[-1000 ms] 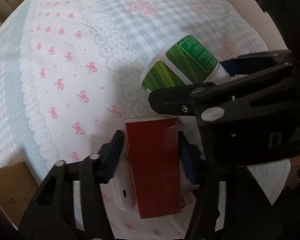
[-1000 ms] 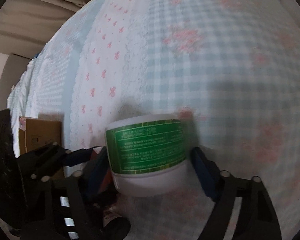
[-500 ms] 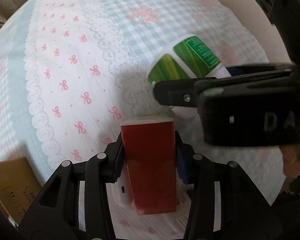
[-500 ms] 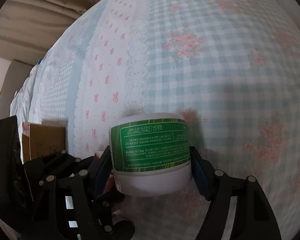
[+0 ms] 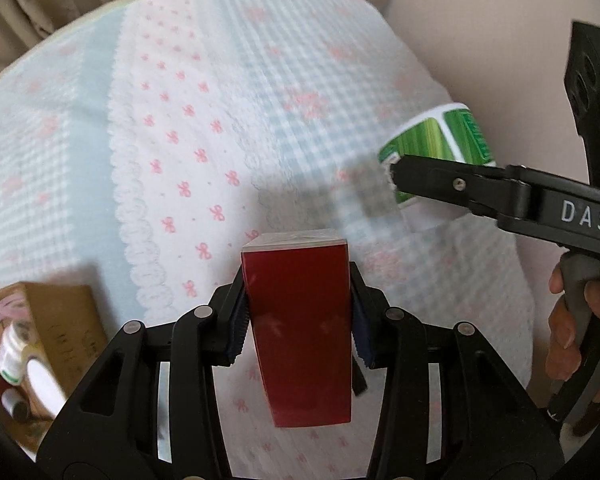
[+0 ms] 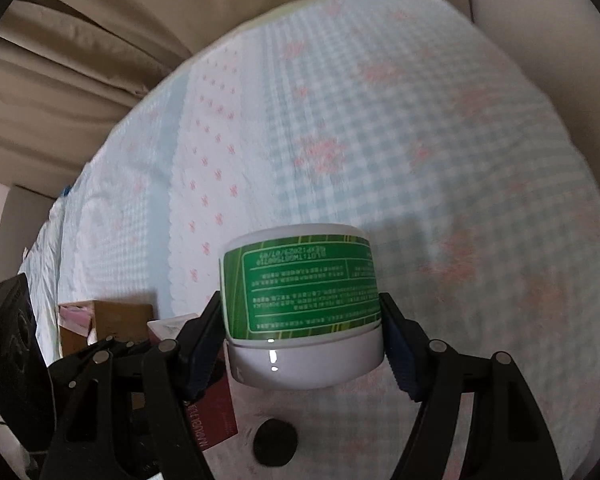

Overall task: Organize rigid objects
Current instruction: 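Grasp the red box with the left tool while the right tool grasps the green-labelled jar, then carry the red box and green jar over the cardboard box with both tools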

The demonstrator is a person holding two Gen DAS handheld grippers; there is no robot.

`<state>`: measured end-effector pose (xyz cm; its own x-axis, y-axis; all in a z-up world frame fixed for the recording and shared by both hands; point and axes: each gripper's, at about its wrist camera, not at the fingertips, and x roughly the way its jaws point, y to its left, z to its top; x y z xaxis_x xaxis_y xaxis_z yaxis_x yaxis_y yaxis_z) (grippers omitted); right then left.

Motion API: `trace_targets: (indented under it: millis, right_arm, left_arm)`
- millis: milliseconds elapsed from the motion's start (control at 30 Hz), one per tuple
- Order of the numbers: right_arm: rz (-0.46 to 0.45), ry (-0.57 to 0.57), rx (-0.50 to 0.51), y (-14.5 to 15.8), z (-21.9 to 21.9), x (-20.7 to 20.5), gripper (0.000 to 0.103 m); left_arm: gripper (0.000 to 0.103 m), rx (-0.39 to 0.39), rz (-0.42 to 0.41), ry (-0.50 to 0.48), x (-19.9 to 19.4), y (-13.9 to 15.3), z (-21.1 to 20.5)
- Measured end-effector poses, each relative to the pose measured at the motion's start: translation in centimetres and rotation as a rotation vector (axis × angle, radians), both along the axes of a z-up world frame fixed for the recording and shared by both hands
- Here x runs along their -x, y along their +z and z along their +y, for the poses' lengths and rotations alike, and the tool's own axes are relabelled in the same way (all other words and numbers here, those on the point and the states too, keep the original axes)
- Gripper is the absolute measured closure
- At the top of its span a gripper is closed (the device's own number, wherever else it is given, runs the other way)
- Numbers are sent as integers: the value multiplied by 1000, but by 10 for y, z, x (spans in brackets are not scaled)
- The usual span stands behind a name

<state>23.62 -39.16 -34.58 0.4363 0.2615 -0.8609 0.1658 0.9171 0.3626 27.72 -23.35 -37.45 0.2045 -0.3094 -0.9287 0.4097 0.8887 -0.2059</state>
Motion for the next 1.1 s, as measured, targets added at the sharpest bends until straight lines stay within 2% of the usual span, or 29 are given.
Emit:
trace_targets:
  millis: [300,400,567,833,1100]
  right_arm:
    - [-93,-43,37,82,22,47,35]
    - [-101,-62,49,107,34,63,35]
    - [-130,-42,69,148,62,82,35]
    - [-164,61,90,182,139,97,35]
    - [-181,88,82,188,239,105,35]
  left_arm:
    - [64,73,-76,84,17,88,38]
    - [64,83,-104,137,32,122,67]
    - [64,87,-141,225,48,158,122]
    - [64,61,-191,345,72,190,233]
    - [64,71,-193,316,69,193,332]
